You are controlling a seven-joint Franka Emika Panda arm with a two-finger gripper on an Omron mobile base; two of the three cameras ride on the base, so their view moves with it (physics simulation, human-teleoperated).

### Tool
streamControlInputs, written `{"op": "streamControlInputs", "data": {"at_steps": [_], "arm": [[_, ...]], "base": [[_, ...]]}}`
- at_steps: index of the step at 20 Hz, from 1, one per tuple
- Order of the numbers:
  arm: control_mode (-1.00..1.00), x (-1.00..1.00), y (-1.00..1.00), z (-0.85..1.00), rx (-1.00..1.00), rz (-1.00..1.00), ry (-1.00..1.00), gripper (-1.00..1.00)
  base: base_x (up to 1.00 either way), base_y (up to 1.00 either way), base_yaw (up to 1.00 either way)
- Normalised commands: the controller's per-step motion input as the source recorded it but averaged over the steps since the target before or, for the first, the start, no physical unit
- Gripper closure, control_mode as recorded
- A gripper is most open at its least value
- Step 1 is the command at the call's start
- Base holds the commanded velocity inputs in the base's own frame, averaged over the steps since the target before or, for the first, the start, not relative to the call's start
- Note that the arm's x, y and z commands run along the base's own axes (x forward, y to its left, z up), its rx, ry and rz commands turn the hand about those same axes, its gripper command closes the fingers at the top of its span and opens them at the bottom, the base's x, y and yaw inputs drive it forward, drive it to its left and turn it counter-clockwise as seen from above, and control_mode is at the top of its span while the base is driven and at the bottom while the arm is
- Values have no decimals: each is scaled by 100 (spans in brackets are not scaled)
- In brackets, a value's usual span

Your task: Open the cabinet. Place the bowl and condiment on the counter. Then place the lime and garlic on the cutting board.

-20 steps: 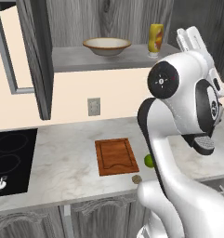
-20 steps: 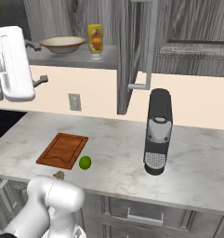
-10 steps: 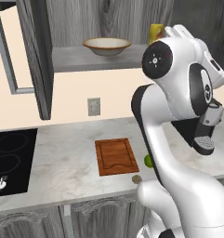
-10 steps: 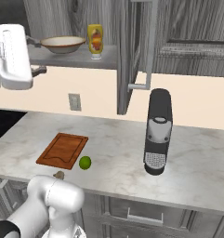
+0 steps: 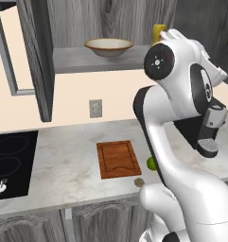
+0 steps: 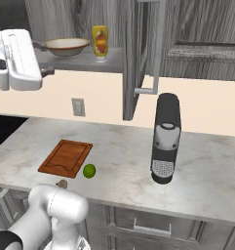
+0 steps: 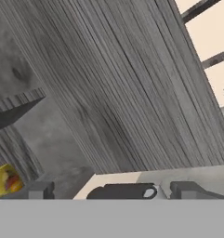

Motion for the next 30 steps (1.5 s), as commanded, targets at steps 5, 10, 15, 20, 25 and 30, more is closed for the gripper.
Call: {"op": "streamControlInputs", "data": {"at_steps": [5,10,15,20,25,30], "arm": [[-100,32,3,-4,-4,5,3,-100],[-100,33,10,0,-3,2,2,-100],[-100,31,23,0,-6,0,1,-100],[-100,37,3,0,-2,0,6,-100],[-100,31,0,0,0,0,14,-100],[-100,29,0,0,-2,0,10,-100]], "base": [[0,0,0],[0,0,0],[0,0,0],[0,0,0],[0,0,0],[0,0,0]]}}
